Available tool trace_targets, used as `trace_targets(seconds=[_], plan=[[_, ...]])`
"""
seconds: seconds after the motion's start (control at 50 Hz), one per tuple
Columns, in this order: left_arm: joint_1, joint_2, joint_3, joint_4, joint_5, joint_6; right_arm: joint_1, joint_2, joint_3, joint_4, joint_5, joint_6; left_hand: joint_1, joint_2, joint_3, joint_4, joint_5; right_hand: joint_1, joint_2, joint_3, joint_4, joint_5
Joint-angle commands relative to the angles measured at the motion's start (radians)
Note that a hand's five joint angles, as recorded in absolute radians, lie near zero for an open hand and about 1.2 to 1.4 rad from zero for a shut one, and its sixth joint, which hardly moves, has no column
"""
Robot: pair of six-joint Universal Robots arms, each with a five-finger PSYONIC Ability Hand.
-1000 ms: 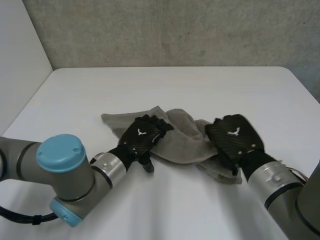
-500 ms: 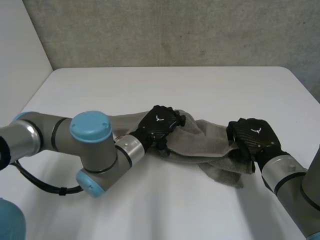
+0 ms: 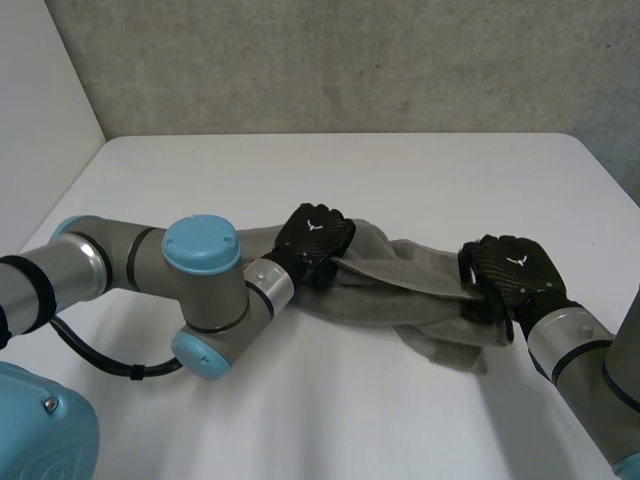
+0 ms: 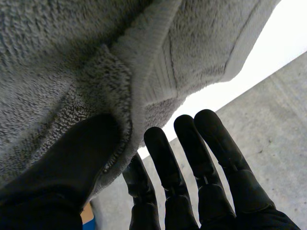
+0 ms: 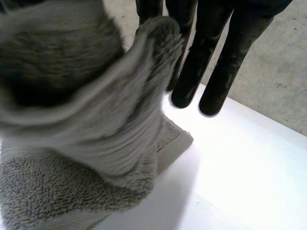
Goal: Fold the towel.
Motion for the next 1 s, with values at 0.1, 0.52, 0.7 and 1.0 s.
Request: trace_targets(seconds=[0.1, 0.52, 0.7, 1.0], plan=[[0.015, 0.139, -0.167, -0.001, -0.011, -0.001, -0.007, -0.006, -0.105, 0.228, -0.109, -0.127, 0.045, 0.044, 0.027, 0.041, 0.035, -0.592, -0.580, -0.624, -0.621, -0.601], [0.249, 0.527, -0.663, 0.106, 0.084, -0.001, -0.119, -0.109, -0.260, 0.641, -0.293, -0.428, 0.045, 0.044, 0.027, 0.041, 0.035, -0.592, -0.580, -0.624, -0.621, -0.601], [0.231, 0.532, -0.718, 0.165, 0.084, -0.004, -0.113, -0.132, -0.208, 0.633, -0.334, -0.417, -0.071, -0.072, -0.089, -0.075, -0.081, -0.576, -0.564, -0.608, -0.605, -0.585], [0.136, 0.480, -0.734, 0.209, 0.079, -0.002, -0.112, -0.130, -0.069, 0.508, -0.348, -0.407, -0.636, -0.636, -0.654, -0.640, -0.646, 0.197, 0.209, 0.165, 0.168, 0.187]])
